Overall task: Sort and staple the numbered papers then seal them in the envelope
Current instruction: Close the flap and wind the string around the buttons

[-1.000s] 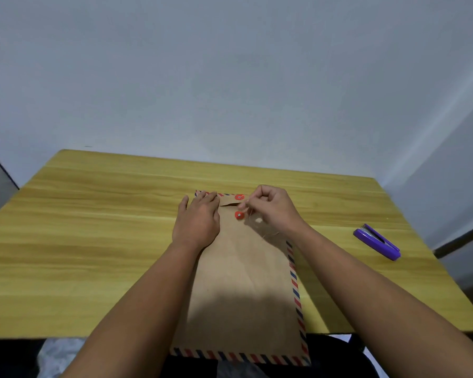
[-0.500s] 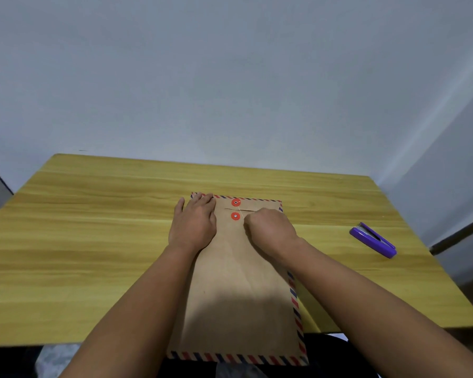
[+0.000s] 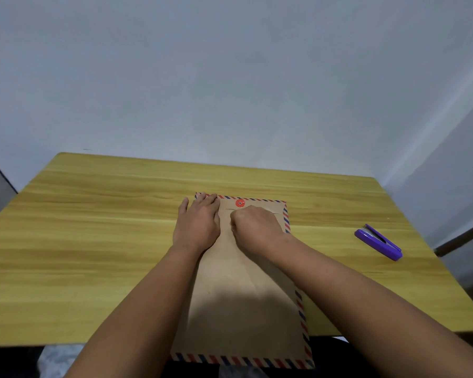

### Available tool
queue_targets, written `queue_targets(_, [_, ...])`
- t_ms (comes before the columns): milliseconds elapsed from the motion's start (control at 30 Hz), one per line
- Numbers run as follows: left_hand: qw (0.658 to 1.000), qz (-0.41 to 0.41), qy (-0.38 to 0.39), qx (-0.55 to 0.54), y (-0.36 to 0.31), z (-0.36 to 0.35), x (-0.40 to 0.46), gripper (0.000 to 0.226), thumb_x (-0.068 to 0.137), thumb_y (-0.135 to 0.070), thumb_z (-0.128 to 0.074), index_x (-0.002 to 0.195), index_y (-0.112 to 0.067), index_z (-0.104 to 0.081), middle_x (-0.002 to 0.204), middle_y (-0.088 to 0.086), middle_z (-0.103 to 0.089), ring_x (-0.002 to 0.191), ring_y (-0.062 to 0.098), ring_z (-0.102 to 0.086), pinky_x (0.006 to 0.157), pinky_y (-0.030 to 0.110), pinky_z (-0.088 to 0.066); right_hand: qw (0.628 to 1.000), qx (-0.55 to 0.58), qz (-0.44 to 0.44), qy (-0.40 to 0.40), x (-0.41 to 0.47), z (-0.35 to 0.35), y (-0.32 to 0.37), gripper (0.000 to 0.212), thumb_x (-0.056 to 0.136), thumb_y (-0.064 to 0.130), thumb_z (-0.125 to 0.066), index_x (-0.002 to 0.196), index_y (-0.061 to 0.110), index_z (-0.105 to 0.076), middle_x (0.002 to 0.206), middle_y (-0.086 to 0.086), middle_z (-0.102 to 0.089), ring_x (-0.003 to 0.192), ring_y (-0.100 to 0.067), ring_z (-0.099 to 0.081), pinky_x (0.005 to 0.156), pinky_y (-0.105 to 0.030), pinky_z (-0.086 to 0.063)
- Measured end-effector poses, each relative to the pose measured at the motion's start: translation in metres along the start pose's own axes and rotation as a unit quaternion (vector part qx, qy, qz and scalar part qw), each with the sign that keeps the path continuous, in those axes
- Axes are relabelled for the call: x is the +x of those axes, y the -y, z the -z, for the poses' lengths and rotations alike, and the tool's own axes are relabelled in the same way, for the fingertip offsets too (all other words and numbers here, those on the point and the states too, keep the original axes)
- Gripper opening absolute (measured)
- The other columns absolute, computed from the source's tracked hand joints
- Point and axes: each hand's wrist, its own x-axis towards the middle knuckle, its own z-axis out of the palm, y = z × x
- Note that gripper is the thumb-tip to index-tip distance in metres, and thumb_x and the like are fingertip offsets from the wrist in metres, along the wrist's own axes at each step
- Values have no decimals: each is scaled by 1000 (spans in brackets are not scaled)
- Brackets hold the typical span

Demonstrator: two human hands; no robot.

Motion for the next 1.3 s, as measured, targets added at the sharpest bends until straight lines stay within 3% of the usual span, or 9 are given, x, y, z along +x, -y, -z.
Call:
queue_targets(133, [1000,-4,7,3,0,2,-1,44,105,-23,-34,145,-23,-52,161,-9,-40,154,13,-24,126,49,-9,994,101,26,38,23,3,-12,25,103,25,-49,102,12,-71,109,-11,-61,99,-32,-62,75,-38,-47])
queue_targets(267, [1000,-11,6,7,1,0,0,43,105,-23,-35,144,-26,-53,160,-11,-41,153,12,-26,125,51,-9,986,139,68,56,45,5,-28,22,101,27,-53,94,14,-69,105,-8,-59,92,-30,-63,78,-43,-52])
queue_targets(500, [1000,-12,9,11,1,0,1,44,104,-23,-37,144,-25,-52,160,-11,-41,153,11,-25,125,51,-9,996,66,57,15,61,2,-53,20,102,29,-49,98,20,-66,103,-1,-71,94,-28,-64,74,-40,-53])
queue_targets(767, [1000,-11,-3,19,1,-4,1,44,102,-22,-38,143,-25,-53,157,-11,-44,151,11,-30,124,52,-12,994,88,-28,57,61,2,-89,17,99,26,-58,93,19,-72,98,1,-73,94,-24,-66,76,-37,-56])
queue_targets(1033, [1000,-14,-2,20,1,-3,0,43,103,-23,-39,143,-26,-54,158,-11,-44,151,12,-29,125,52,-11,991,102,-75,35,78,0,-74,18,97,25,-57,85,18,-67,98,-3,-72,90,-27,-66,65,-32,-47])
queue_targets(1300, [1000,-19,-2,17,2,-3,0,43,102,-23,-39,142,-26,-55,158,-10,-44,151,12,-29,124,53,-12,997,71,-18,-18,72,-3,-32,20,98,26,-54,98,15,-71,102,-6,-72,94,-31,-67,67,-33,-46])
